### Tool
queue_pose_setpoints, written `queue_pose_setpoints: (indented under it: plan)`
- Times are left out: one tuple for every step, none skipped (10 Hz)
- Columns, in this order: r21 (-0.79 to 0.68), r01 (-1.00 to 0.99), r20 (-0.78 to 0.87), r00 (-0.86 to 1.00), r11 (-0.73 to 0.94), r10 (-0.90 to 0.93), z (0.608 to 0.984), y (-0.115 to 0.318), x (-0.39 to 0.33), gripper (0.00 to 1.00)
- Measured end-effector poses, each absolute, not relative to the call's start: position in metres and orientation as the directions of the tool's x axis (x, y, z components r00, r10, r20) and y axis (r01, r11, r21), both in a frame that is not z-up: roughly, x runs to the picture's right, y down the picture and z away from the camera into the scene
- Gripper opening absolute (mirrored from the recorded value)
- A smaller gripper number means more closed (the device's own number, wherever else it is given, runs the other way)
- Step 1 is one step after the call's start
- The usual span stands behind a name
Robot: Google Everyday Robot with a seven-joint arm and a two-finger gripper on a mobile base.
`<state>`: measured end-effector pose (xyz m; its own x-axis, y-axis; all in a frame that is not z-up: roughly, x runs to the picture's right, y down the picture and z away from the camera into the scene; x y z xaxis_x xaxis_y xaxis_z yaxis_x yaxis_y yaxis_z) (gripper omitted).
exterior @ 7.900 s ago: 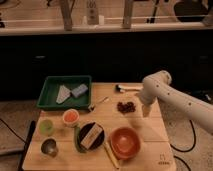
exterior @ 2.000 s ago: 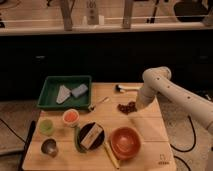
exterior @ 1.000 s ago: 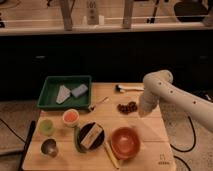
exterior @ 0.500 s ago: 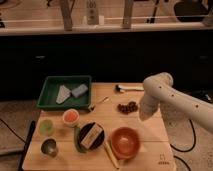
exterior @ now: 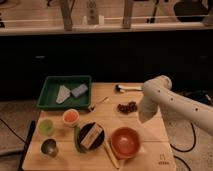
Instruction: Place grapes in red bowl
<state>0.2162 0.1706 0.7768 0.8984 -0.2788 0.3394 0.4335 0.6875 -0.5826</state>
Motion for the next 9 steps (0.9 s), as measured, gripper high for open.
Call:
queue_pose_setpoints:
  plan:
    - [-0.571, 0.426, 0.345, 0.900, 0.702, -0.266, 0.777, 0.162, 0.218, 0.74]
    - [-0.561, 0.423, 0.350, 0.900, 0.712, -0.259, 0.779, 0.153, 0.217, 0.80]
    - [-0.550, 0.423, 0.355, 0.899, 0.720, -0.257, 0.783, 0.144, 0.213, 0.80]
    - [-0.544, 0.421, 0.356, 0.899, 0.726, -0.255, 0.786, 0.137, 0.213, 0.80]
    - [-0.541, 0.417, 0.355, 0.900, 0.730, -0.251, 0.790, 0.128, 0.213, 0.80]
    - [-0.538, 0.416, 0.356, 0.901, 0.733, -0.250, 0.794, 0.121, 0.212, 0.80]
    - [-0.533, 0.417, 0.357, 0.900, 0.736, -0.251, 0.796, 0.116, 0.210, 0.80]
    - [-0.529, 0.419, 0.356, 0.899, 0.738, -0.255, 0.801, 0.110, 0.207, 0.80]
    - [-0.526, 0.422, 0.354, 0.898, 0.738, -0.261, 0.805, 0.106, 0.203, 0.80]
